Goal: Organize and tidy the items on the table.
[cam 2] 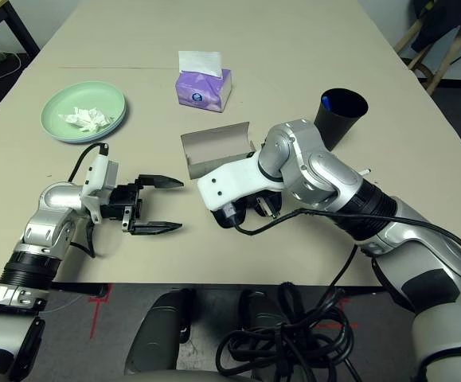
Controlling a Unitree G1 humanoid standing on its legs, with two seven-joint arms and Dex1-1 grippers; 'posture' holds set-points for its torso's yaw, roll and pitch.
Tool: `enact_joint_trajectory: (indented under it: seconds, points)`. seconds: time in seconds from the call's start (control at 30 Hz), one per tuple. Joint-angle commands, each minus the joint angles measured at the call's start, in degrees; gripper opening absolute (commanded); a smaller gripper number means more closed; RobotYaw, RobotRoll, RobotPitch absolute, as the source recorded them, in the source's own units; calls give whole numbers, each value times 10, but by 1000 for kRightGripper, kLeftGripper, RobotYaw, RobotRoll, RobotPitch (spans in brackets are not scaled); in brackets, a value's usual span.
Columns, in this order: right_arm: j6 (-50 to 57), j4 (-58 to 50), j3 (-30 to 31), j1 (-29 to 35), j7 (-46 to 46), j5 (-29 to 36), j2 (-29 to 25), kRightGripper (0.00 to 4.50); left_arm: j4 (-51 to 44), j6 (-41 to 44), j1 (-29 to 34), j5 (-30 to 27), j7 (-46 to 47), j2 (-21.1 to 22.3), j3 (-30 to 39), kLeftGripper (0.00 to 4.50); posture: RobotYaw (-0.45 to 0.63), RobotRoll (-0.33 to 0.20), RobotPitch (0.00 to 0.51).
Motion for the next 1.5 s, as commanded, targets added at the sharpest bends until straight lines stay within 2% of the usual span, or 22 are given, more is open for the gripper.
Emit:
enact_joint_trajectory:
  seconds: [0.03,0.43,0.7,0.97,1.03,1.2,1.5]
  points:
    - [-7,-19,-10,-6,5,5,-4,504,-4,-10,-2,3,-3,3,-9,4500,184,0,174]
    - [-20,-20,-36,-52,11,44,-22,466,2,-10,-9,5,1,1,-10,4500,177,0,164]
    - [-70,125,-40,-124,-58,22,24,455,-14,20,-19,2,59,-6,2,4500,191,0,170]
    - [-133,287,-36,-185,-126,0,77,417,-26,37,-20,5,94,8,5,4500,219,0,176]
    - [-143,321,-36,-198,-137,-3,91,78,-31,40,-18,3,96,10,5,4500,222,0,176]
    - [-158,404,-37,-228,-163,-9,131,36,-47,47,-10,-1,103,15,5,4500,235,0,178]
    - [-171,471,-40,-243,-175,-11,163,36,-57,50,-2,-1,110,19,5,4500,247,0,181]
